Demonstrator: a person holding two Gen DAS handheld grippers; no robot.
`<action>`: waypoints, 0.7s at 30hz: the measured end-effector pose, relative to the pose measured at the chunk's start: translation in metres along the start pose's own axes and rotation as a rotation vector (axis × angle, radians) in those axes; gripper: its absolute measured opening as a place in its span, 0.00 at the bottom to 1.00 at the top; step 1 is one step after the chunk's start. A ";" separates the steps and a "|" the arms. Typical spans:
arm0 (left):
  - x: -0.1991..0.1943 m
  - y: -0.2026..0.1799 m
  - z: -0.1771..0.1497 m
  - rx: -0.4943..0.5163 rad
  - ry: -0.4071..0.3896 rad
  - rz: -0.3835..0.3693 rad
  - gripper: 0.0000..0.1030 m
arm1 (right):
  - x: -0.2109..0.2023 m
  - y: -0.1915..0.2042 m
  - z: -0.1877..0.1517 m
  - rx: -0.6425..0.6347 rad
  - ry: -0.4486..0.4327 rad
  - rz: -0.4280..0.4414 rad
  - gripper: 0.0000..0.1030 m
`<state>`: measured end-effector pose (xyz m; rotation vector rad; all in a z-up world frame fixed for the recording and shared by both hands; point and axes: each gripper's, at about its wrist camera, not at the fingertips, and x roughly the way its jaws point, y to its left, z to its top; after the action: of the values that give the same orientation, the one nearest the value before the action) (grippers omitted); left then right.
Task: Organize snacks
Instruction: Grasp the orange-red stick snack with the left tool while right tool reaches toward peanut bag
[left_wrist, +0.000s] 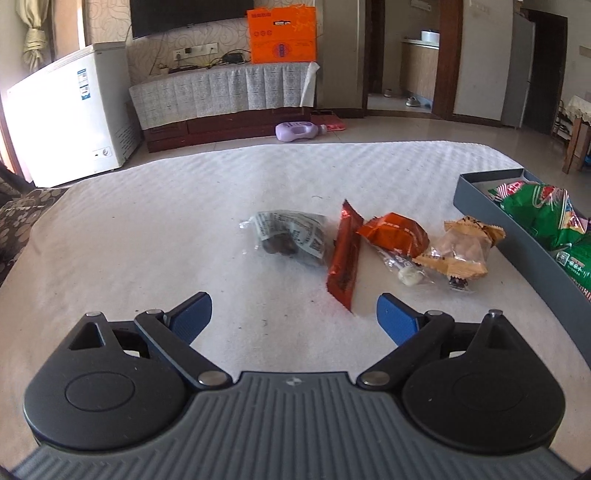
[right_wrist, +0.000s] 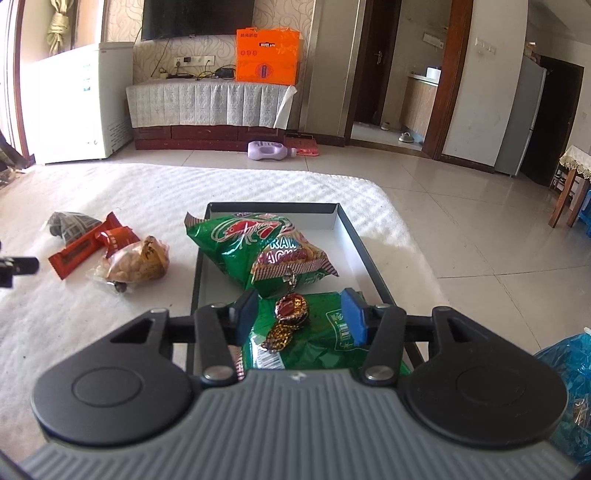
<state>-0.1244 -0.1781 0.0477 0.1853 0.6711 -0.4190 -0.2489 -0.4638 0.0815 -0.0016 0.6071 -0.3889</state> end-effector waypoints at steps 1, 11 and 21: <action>0.005 -0.004 0.000 0.009 0.001 -0.009 0.89 | -0.002 -0.001 0.000 0.001 -0.008 -0.002 0.51; 0.051 -0.018 0.004 -0.017 0.017 -0.091 0.47 | -0.016 0.006 0.007 -0.020 -0.114 0.061 0.51; 0.042 -0.002 0.001 -0.081 0.048 -0.121 0.18 | 0.025 0.082 0.011 -0.130 -0.026 0.273 0.71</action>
<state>-0.0947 -0.1931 0.0216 0.0783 0.7476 -0.5037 -0.1946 -0.3980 0.0674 -0.0473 0.5967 -0.0841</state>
